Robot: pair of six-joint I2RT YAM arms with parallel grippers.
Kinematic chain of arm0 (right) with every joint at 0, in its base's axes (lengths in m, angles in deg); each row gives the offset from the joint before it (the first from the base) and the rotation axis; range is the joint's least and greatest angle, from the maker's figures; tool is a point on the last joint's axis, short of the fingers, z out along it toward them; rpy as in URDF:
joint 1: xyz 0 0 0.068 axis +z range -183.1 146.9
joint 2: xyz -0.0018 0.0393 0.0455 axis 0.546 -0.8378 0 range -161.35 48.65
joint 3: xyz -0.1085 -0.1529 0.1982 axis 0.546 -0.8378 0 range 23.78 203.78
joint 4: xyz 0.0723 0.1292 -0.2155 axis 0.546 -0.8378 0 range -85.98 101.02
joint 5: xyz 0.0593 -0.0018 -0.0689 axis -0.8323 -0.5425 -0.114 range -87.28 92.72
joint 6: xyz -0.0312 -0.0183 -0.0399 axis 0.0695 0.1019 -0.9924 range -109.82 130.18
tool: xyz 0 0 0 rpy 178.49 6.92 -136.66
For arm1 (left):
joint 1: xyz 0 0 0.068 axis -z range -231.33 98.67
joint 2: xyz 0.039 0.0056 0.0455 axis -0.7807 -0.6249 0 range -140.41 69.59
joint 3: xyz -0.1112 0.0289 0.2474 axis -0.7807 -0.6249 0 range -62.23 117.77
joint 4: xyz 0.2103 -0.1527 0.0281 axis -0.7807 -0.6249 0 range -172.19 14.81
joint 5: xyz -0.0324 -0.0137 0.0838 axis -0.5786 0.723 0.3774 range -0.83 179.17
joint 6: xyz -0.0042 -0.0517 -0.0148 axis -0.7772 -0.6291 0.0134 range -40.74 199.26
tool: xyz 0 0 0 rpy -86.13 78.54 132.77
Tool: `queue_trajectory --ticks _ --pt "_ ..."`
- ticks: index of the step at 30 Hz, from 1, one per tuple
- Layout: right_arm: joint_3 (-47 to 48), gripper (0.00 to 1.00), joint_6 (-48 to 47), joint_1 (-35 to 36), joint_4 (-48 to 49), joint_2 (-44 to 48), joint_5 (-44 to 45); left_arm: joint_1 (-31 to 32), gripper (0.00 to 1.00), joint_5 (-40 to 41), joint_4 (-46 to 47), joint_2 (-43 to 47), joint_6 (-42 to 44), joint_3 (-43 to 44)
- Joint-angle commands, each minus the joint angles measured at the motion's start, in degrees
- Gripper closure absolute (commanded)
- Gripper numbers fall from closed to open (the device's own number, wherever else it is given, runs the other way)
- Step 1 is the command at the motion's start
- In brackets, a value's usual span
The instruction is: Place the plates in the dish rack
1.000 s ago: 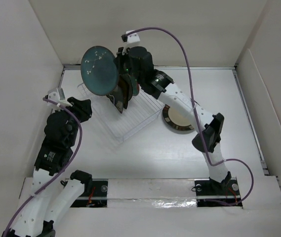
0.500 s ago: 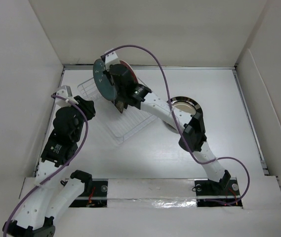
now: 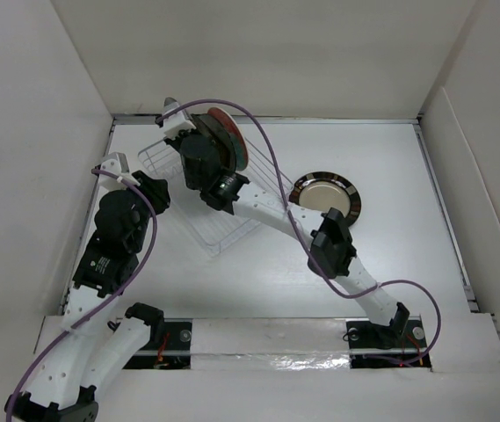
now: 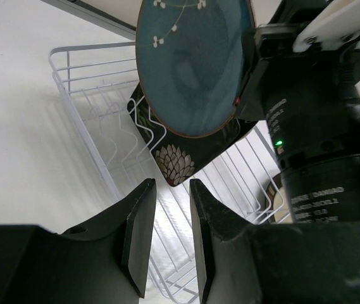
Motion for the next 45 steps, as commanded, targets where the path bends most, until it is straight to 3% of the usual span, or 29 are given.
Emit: queue_trajectory --ticks 1,14,19,20,21,24,28,31,32,33,34,35,36,37,39,40,41,42,45 --pt "-0.09 1.00 -4.25 0.02 15.87 2.41 2.95 -0.13 0.75 -0.35 2.32 0.88 0.73 -0.64" --pt "-14.76 1.00 1.90 1.24 18.17 4.96 3.30 -0.13 0.75 -0.26 2.24 0.88 0.64 -0.56" --pt "-17.06 1.00 11.20 1.25 13.79 5.75 3.30 -0.13 0.75 -0.61 2.32 0.79 0.73 -0.73" --pt "-17.24 0.93 11.83 1.25 13.69 5.84 4.52 -0.13 0.75 -0.35 2.24 0.79 0.73 -0.64" --pt "-17.85 0.68 12.53 1.25 13.86 6.01 5.23 -0.13 0.75 0.00 2.06 0.45 0.73 -0.64" --pt "-18.65 0.34 14.90 1.25 13.52 8.37 4.89 -0.13 0.75 -0.96 2.32 0.62 0.82 -0.99" --pt "-20.49 0.22 22.35 0.72 8.08 15.14 1.11 -0.13 0.75 -0.79 2.32 0.18 0.91 -0.91" --pt "-28.46 0.18 32.78 -2.43 7.36 25.47 -5.73 -0.13 0.75 -1.66 2.50 0.79 1.08 -1.34" --pt "-36.23 0.18 35.36 -3.57 8.14 28.57 -9.49 -0.13 0.75 -1.40 2.50 0.79 1.17 -1.34" --pt "-40.84 0.28 38.09 -6.28 9.20 31.91 -10.75 -0.13 0.76 -0.88 2.41 0.71 1.26 -1.26" --pt "-50.98 0.50 43.68 -8.14 11.90 38.55 -12.59 -0.13 0.81 -0.87 2.32 0.62 1.52 -1.34" --pt "-51.08 0.77 47.30 -10.33 12.71 41.93 -12.78 -0.13 0.87 -1.22 2.32 0.88 1.78 -1.52" --pt "-61.43 1.00 51.17 -12.88 13.07 45.27 -12.87 -0.13 0.95 -1.57 2.67 0.97 2.05 -1.61" --pt "-66.58 1.00 57.91 -18.30 13.25 48.61 -12.87 -0.13 1.00 -2.01 2.76 1.49 2.40 -1.70" --pt "-81.30 1.00 64.19 -24.56 11.94 57.75 -12.08 -0.13 1.00 -1.32 2.59 1.41 2.40 -1.52" --pt "-85.58 0.97 68.91 -31.29 10.02 60.56 -12.60 0.39 1.00 -0.79 2.50 1.24 2.40 -1.52" --pt "-89.45 0.86 70.27 -34.93 9.21 65.20 -15.22 0.40 1.00 -0.70 2.41 1.23 2.40 -1.52" --pt "-92.71 0.54 71.15 -38.36 8.51 66.82 -17.16 0.40 1.00 -0.87 2.41 1.15 2.40 -1.52" --pt "-100.81 0.21 73.53 -48.65 5.61 69.38 -24.45 0.92 0.94 -1.49 2.59 0.54 2.49 -1.26"
